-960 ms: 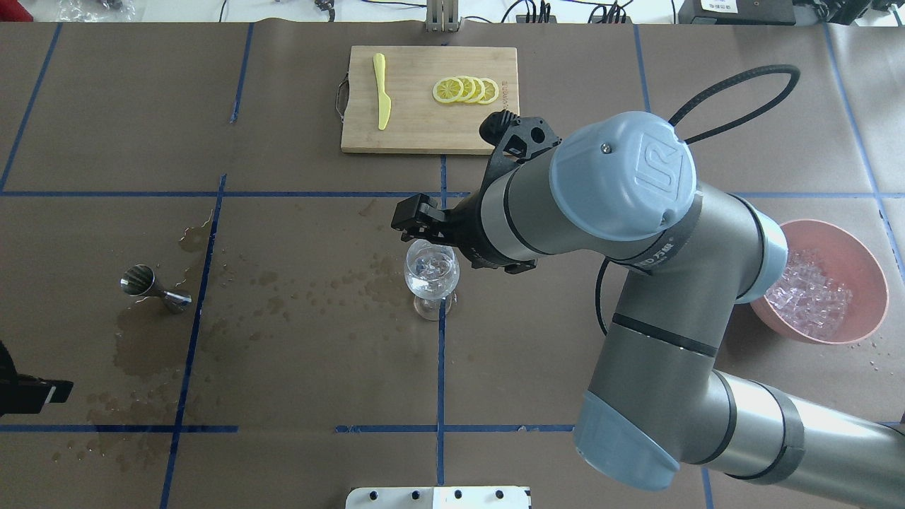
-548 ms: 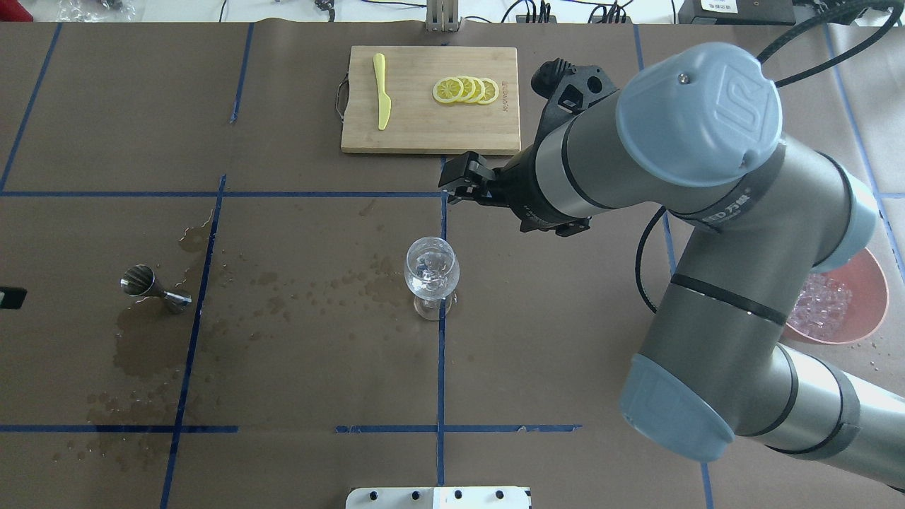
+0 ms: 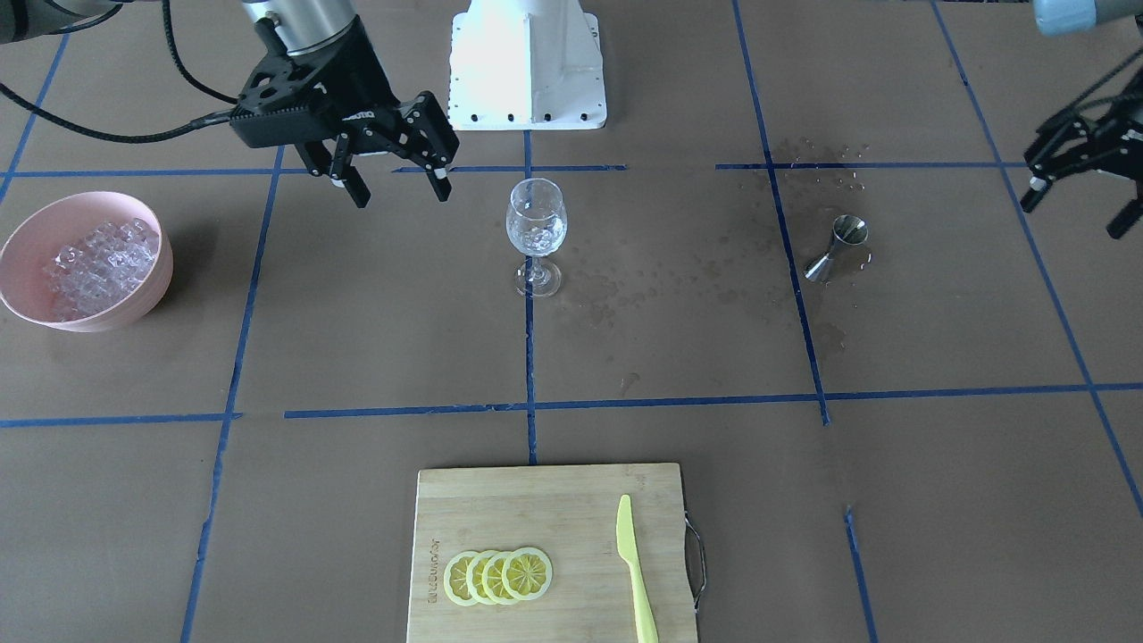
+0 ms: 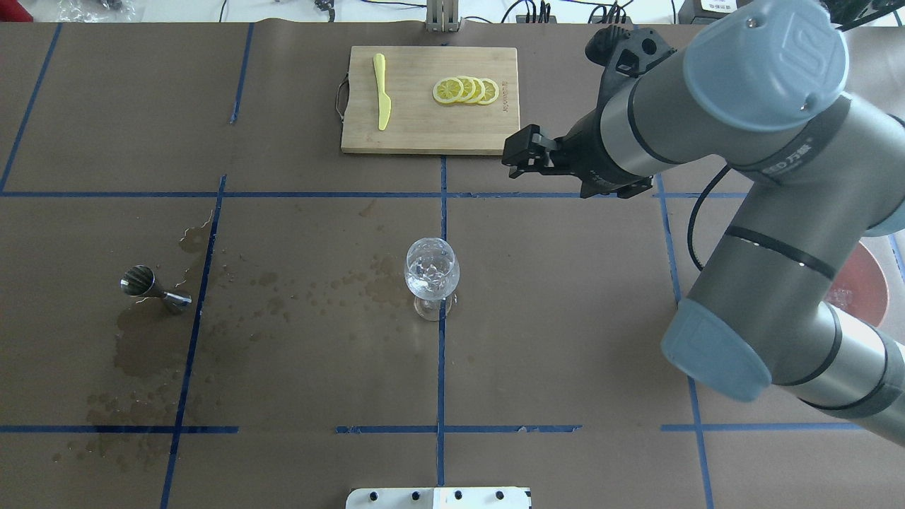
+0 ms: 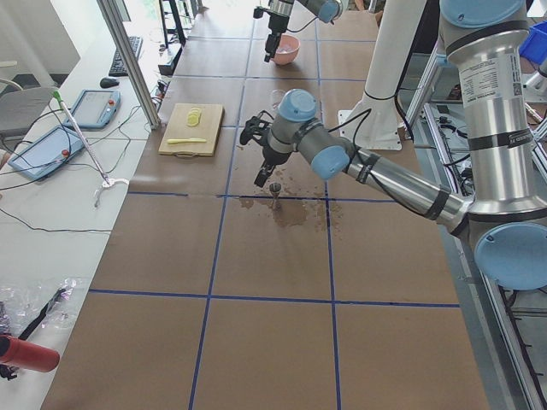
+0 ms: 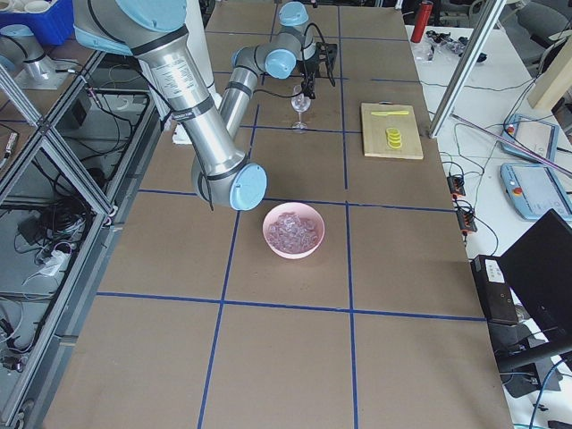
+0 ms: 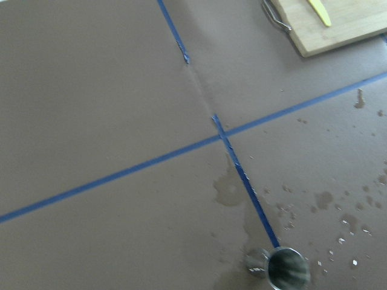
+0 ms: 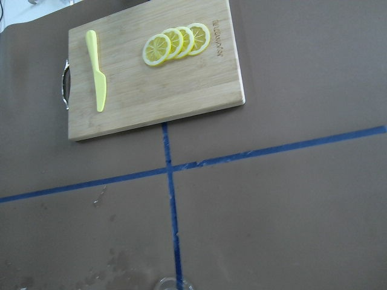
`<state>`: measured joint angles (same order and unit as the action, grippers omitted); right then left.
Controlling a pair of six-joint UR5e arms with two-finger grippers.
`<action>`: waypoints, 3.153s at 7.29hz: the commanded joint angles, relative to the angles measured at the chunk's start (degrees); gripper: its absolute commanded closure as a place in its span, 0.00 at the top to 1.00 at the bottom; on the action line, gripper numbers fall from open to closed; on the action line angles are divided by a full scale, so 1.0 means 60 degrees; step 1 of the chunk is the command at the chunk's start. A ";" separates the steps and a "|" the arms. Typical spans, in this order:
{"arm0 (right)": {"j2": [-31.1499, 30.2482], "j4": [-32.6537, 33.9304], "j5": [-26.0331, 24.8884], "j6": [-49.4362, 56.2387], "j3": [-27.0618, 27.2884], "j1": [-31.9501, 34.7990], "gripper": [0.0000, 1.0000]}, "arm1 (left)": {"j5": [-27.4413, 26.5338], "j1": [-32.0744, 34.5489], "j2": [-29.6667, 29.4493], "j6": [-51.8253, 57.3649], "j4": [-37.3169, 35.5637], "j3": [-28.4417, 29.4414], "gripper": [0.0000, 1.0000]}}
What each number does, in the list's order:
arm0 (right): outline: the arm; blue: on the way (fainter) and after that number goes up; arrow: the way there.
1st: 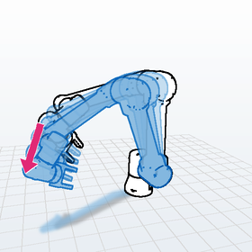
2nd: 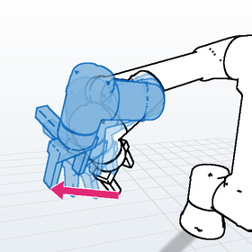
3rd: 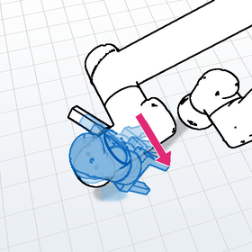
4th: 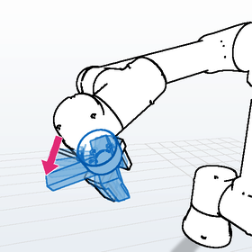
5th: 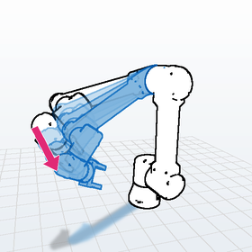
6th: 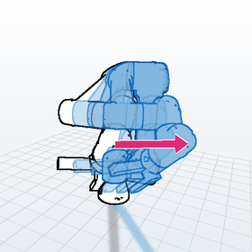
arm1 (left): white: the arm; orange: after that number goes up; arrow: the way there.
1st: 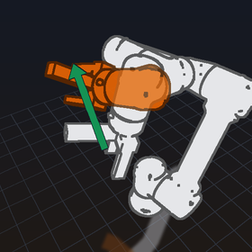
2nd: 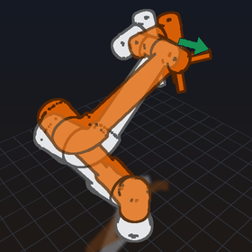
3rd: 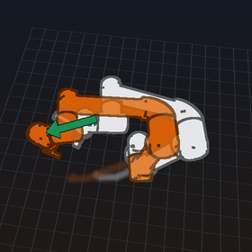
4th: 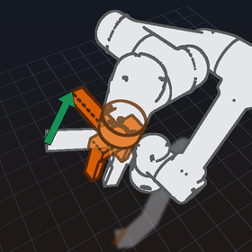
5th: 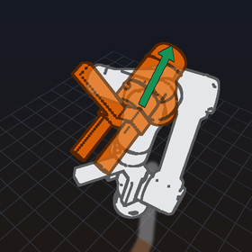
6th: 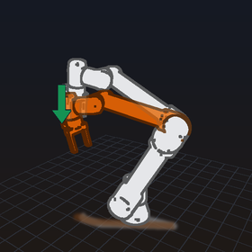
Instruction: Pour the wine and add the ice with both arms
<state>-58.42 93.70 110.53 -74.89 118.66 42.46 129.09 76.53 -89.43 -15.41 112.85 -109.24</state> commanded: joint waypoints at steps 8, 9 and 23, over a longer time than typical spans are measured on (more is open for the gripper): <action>-0.3004 -0.0045 0.3313 1.1372 -0.4174 0.6087 1.00 | 0.0077 0.2271 -0.1077 0.3503 -0.2003 0.2943 1.00; -0.3355 -0.0045 0.3809 1.2281 -0.4539 0.6701 1.00 | 0.0091 0.2477 -0.1034 0.3505 -0.2457 0.2914 1.00; -0.4574 -0.0529 0.4547 1.2950 -0.4983 0.7864 1.00 | 0.1205 0.2039 0.0285 0.2612 -0.3091 0.2579 1.00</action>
<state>-85.78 90.46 137.82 2.81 88.73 89.61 136.36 88.62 -87.79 0.15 94.19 -92.68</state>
